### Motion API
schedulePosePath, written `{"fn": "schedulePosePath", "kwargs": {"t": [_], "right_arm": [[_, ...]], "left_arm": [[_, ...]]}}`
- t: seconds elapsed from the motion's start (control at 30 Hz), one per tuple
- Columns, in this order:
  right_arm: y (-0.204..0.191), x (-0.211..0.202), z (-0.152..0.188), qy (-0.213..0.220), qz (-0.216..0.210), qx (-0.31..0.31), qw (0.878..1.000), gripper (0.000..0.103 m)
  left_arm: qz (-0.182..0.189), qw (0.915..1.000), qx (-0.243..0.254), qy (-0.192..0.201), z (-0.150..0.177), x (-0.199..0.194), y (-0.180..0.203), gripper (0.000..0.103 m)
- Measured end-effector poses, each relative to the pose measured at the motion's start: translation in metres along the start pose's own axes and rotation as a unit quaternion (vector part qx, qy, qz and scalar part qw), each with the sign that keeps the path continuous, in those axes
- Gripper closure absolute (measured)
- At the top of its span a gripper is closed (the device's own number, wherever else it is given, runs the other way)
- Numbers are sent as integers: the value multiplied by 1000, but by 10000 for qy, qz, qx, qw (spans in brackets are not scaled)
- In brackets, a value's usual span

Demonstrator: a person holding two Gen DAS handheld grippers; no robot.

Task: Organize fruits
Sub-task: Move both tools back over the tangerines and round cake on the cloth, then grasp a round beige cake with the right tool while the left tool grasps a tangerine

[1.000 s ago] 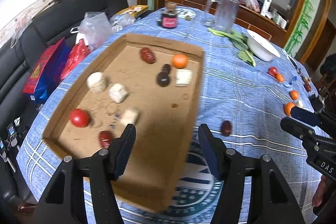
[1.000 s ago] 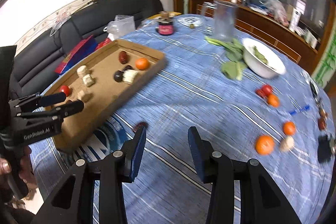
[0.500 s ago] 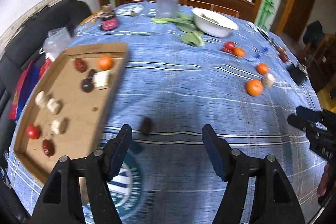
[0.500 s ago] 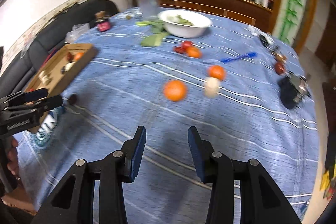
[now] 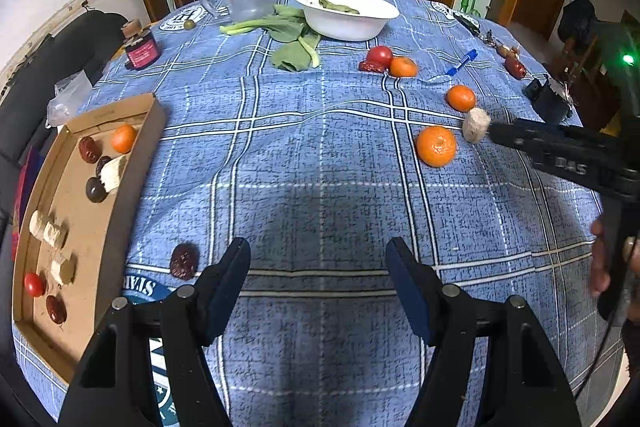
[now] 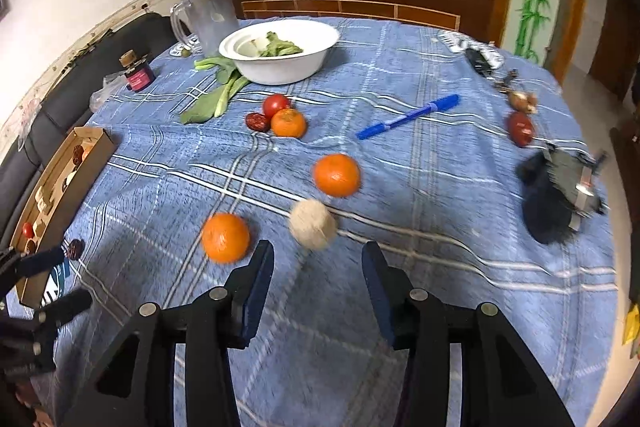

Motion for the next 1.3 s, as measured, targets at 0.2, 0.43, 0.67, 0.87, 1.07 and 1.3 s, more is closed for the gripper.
{"fn": "schedulePosePath", "kwargs": {"t": [0.2, 0.43, 0.67, 0.87, 1.07, 1.3], "right_arm": [[-1, 29, -6, -174, -42, 19, 9998, 56], [17, 14, -7, 44, -135, 63, 9999, 72], [42, -5, 2, 137, -21, 79, 9999, 72], [58, -13, 5, 168, 25, 229, 9996, 72], [54, -22, 9, 251, 127, 154, 9995, 72], [37, -32, 21, 232, 143, 58, 9996, 72]], "left_arm": [[56, 9999, 81, -17, -18, 9, 9, 34], [485, 9987, 132, -16, -50, 32, 35, 34], [715, 9973, 158, 24, -83, 64, 69, 34], [691, 9974, 193, 40, -88, 83, 78, 70], [659, 9973, 263, 190, -81, 69, 71, 71], [557, 9978, 158, 314, -58, 38, 53, 71]]}}
Point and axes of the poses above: each gripper's, at about its wrist camera, not at the fingertips, and x roughly the way its jaws point, y to its right, z to its underside, the point moved 2 cm from there along x, roughly the way its jaws point, and after that the axes turned 13 degrees about x, right-handed, at the moved point
